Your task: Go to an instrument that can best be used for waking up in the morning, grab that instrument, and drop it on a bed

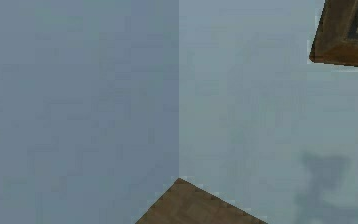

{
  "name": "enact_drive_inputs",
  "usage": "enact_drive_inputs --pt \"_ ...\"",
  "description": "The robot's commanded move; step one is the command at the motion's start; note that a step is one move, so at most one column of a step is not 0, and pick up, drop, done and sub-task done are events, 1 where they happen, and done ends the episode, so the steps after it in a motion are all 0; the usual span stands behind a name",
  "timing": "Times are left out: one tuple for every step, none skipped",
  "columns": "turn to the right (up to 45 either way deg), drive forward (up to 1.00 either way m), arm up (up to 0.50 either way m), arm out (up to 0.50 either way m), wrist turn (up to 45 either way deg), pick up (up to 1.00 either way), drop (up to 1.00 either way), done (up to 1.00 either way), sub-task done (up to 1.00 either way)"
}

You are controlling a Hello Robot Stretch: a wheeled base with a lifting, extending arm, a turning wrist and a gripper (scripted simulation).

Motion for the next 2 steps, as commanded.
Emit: enact_drive_inputs --pt "0.0 0.00 0.12 0.00 0.0 0.00 0.00 0.00 0.00" --pt "0.0 0.00 0.00 0.00 -45.0 0.00 0.00 0.00 0.00"
